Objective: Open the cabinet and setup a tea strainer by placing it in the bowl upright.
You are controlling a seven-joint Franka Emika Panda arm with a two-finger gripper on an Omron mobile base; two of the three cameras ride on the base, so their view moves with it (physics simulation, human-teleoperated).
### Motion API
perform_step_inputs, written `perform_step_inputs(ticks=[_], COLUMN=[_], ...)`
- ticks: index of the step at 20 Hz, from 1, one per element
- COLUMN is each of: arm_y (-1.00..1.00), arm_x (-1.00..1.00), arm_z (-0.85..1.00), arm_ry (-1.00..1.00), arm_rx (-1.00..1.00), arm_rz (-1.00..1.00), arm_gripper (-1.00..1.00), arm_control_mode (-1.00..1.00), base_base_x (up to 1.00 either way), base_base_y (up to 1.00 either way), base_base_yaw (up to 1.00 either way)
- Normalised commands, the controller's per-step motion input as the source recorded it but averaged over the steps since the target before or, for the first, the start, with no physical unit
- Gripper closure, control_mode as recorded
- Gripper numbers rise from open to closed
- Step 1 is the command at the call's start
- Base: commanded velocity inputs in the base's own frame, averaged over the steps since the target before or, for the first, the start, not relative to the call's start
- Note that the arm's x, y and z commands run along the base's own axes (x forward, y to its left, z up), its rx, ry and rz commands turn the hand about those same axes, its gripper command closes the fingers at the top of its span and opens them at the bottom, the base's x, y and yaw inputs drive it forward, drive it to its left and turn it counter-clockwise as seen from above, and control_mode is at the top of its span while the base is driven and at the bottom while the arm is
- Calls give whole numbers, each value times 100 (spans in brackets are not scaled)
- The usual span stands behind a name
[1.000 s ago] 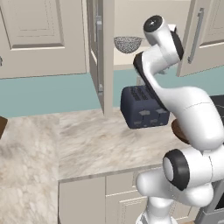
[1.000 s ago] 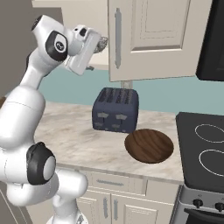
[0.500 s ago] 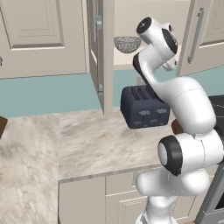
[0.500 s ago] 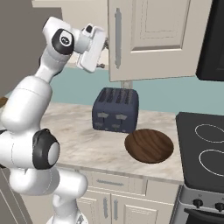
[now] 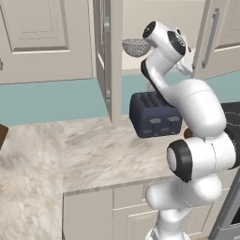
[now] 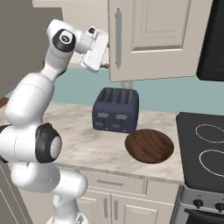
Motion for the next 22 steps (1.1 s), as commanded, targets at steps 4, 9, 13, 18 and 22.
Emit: perform_step_inputs(ticks=[4, 9, 13, 18, 22], arm_y=[-53, -68, -68, -79, -98], arm_x=[-74, -99, -100, -100, -100], arm_z=[0, 0, 0, 0, 0], arm_ry=[15, 8, 0, 0, 0], arm_rx=[-5, -1, 0, 0, 0], arm_rz=[-11, -14, -12, -12, -11], arm_gripper=[-100, -100, -100, -100, -100], arm_control_mode=[-100, -100, -100, -100, -100], base_base_x=[0, 0, 0, 0, 0], base_base_y=[0, 0, 0, 0, 0], base_base_yaw=[0, 0, 0, 0, 0])
